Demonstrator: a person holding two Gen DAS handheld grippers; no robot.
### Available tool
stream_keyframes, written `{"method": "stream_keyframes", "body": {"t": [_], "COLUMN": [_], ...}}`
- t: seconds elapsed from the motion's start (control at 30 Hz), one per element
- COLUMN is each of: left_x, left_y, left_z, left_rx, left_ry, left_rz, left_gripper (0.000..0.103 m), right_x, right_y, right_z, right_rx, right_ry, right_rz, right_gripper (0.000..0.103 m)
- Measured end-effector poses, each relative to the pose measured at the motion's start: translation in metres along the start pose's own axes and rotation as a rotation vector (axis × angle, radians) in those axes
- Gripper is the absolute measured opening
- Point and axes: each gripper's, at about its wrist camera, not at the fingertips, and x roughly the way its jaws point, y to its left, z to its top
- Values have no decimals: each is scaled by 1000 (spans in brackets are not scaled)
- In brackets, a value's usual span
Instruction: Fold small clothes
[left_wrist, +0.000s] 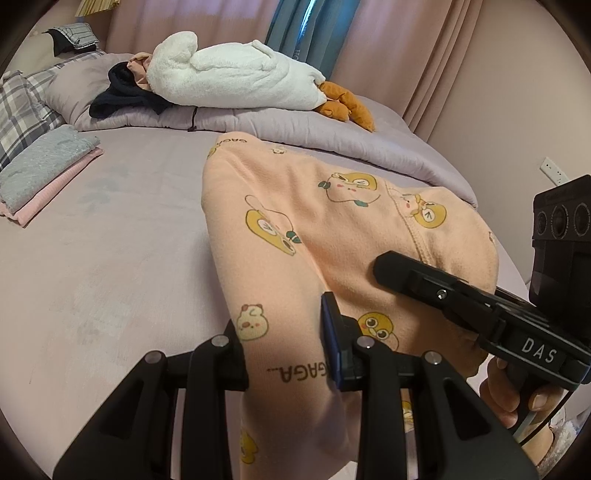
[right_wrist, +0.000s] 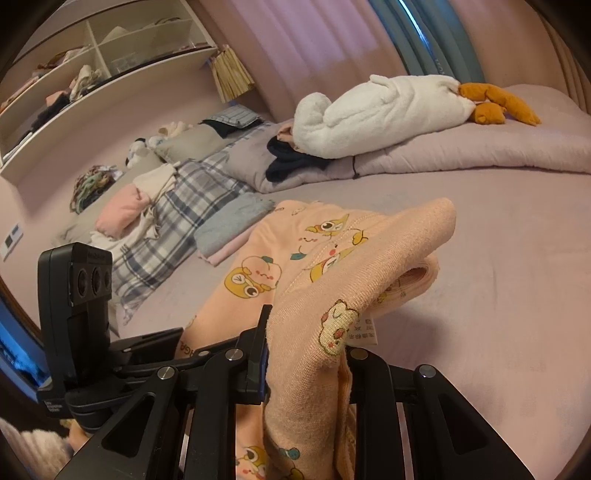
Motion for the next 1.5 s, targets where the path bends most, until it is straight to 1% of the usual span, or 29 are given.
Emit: {"method": "stream_keyframes", "body": {"t": [0.7,1.5], "left_x": [45,84], "left_y": [9,21], "left_z": [17,26], "left_rx": [8,5], "left_ry": [42,81], "left_rz": [33,60], "left_gripper": [30,30], "right_x": [35,66], "right_y": [-31,-51], "right_z": [13,15], "right_rx": [35,73], "right_ry": [23,48], "right_rz": [-7,-20], "right_gripper": [25,25]}}
